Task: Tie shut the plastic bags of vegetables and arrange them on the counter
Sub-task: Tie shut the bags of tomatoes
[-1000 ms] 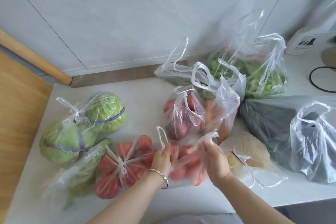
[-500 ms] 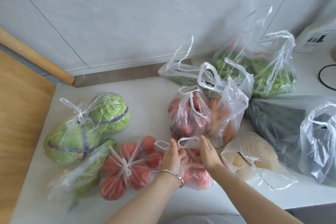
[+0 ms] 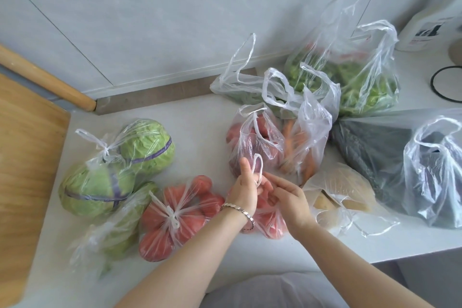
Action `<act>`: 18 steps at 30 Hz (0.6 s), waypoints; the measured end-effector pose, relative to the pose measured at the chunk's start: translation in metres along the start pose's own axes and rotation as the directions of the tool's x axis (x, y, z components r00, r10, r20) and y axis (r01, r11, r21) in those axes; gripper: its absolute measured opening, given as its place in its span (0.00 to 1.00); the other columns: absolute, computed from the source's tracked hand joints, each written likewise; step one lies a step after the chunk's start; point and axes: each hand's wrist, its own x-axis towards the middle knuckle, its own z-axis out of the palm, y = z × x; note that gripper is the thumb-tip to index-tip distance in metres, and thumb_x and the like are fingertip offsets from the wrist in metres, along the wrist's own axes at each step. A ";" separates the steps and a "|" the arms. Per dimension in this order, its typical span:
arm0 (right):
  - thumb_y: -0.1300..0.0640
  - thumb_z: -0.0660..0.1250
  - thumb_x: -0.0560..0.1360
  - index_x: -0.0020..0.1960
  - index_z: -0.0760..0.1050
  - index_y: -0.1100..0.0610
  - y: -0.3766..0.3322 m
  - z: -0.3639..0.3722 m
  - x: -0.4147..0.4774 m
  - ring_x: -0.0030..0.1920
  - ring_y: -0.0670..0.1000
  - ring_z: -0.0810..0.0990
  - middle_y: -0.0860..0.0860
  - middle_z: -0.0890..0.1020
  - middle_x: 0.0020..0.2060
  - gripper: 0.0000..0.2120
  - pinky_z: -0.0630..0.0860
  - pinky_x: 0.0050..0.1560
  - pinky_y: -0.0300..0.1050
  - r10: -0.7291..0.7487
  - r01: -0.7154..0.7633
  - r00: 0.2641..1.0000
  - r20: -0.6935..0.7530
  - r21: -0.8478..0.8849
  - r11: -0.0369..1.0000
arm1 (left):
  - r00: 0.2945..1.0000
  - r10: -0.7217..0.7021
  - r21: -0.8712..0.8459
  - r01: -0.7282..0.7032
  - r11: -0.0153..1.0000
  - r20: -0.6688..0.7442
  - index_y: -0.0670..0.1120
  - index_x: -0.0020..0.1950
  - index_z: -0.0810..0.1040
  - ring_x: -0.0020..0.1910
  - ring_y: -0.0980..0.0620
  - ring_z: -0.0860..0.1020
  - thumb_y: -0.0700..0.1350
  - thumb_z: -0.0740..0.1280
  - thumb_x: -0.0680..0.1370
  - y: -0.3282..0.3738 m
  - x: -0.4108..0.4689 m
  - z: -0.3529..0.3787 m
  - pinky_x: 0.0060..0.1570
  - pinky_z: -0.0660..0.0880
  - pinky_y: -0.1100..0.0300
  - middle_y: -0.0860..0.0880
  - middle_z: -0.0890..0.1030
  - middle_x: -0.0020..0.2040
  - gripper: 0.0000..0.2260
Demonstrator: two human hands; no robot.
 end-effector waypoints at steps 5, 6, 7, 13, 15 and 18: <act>0.66 0.60 0.76 0.44 0.77 0.62 -0.002 -0.004 -0.009 0.31 0.43 0.75 0.46 0.79 0.27 0.07 0.72 0.35 0.32 -0.077 0.056 0.983 0.166 0.127 0.990 | 0.983 0.069 0.163 -0.041 0.986 -0.170 0.47 0.28 0.73 0.48 0.39 0.79 0.59 0.50 0.78 0.001 0.000 0.002 0.56 0.72 0.50 0.42 0.81 0.37 0.26; 0.62 0.64 0.74 0.44 0.78 0.61 0.000 -0.004 -0.009 0.33 0.44 0.76 0.46 0.80 0.30 0.04 0.74 0.38 0.34 -0.102 0.094 0.983 0.155 0.058 0.994 | 0.977 0.101 0.179 -0.067 0.982 -0.188 0.48 0.26 0.71 0.46 0.39 0.79 0.57 0.53 0.79 -0.001 0.000 0.002 0.52 0.73 0.51 0.46 0.79 0.32 0.24; 0.59 0.67 0.73 0.45 0.79 0.60 0.002 -0.002 -0.010 0.36 0.44 0.77 0.47 0.81 0.33 0.04 0.74 0.41 0.35 -0.127 0.131 0.984 0.122 -0.031 0.991 | 0.974 0.117 0.204 -0.077 0.976 -0.192 0.48 0.25 0.70 0.42 0.40 0.79 0.55 0.56 0.78 -0.001 0.000 0.002 0.48 0.73 0.53 0.49 0.76 0.28 0.23; 0.62 0.66 0.74 0.32 0.74 0.58 0.000 0.005 -0.009 0.23 0.39 0.68 0.42 0.72 0.19 0.12 0.66 0.28 0.28 -0.203 0.203 0.970 -0.131 -0.016 0.979 | 0.971 0.063 0.323 0.016 0.946 -0.232 0.47 0.28 0.72 0.41 0.44 0.79 0.66 0.60 0.71 -0.005 0.005 0.004 0.44 0.73 0.57 0.50 0.77 0.31 0.24; 0.62 0.66 0.74 0.31 0.74 0.59 -0.004 0.006 -0.007 0.22 0.40 0.67 0.43 0.71 0.18 0.12 0.66 0.27 0.29 -0.197 0.201 0.966 -0.165 0.012 0.979 | 0.979 -0.015 0.292 0.075 0.953 -0.202 0.45 0.32 0.79 0.46 0.43 0.80 0.73 0.55 0.65 -0.007 0.005 0.006 0.52 0.76 0.52 0.44 0.83 0.38 0.31; 0.60 0.64 0.75 0.30 0.72 0.59 -0.007 0.004 -0.006 0.23 0.43 0.65 0.44 0.69 0.19 0.14 0.65 0.27 0.31 -0.173 0.180 0.970 -0.168 0.029 0.983 | 0.991 -0.070 0.070 0.079 0.994 -0.117 0.49 0.35 0.81 0.47 0.43 0.81 0.68 0.59 0.66 -0.003 0.003 0.010 0.53 0.76 0.51 0.43 0.84 0.43 0.24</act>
